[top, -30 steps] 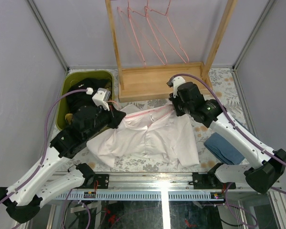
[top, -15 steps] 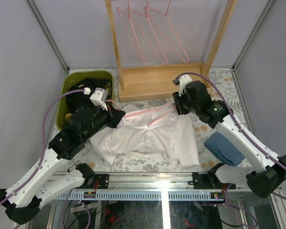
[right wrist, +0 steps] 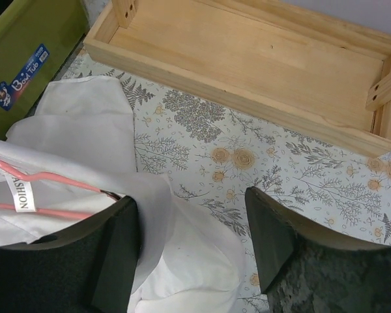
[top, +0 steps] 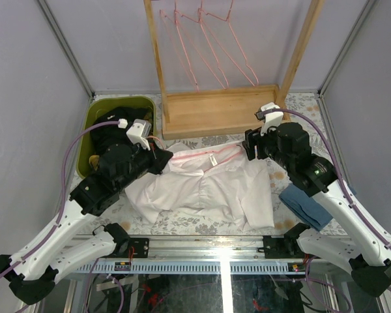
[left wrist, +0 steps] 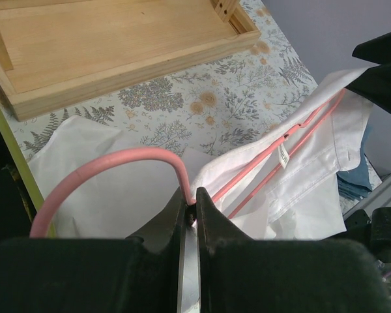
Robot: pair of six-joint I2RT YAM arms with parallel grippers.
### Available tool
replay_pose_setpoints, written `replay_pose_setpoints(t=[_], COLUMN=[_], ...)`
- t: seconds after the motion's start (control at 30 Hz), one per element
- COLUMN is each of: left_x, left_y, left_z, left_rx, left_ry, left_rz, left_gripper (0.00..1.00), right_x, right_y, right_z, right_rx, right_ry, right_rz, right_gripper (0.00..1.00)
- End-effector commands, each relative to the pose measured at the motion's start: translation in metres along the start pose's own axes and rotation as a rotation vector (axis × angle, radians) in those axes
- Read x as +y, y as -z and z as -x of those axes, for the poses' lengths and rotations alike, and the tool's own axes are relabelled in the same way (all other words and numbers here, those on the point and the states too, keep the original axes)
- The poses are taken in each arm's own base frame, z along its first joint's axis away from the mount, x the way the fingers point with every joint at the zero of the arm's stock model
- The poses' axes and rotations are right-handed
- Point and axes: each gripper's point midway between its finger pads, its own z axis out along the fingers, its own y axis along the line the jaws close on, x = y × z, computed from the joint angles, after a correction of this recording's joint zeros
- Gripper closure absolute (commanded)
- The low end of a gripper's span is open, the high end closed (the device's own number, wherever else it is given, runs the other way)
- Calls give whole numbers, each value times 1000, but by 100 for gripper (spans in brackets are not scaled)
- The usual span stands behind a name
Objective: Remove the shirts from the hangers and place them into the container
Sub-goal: Remove the shirt from the hanger.
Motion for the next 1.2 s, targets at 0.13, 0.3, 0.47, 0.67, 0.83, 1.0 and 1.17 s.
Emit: replay_pose_setpoints(t=[0.13,0.3,0.47,0.67,0.83,1.0,1.17], left_x=[1,0,-1,-2,-6,-13,-22], left_y=[5,5,4,3,1,-1,-4], left_z=[11,11,12,10,7,2,-8], left_rx=[-40,-39,-40,-33,-17,12,59], left_ry=[-7,-5,-3,-3,-9,-17,-31], left_rz=[5,2,-1,-10,-32,-74,-128], left_gripper=[100,100,100,100,100,100,100], right_x=[-4,5,21,47,68,73,83], right_y=[10,19,25,30,27,13,3], right_z=[31,37,41,36,22,2,-17], right_rx=[-115,-151,-173,-158,-103,-17,85], right_ry=[-14,-6,4,41,70,75,67], right_rz=[-4,51,146,305,428,460,515], right_gripper=[29,24,19,18,17,12,10])
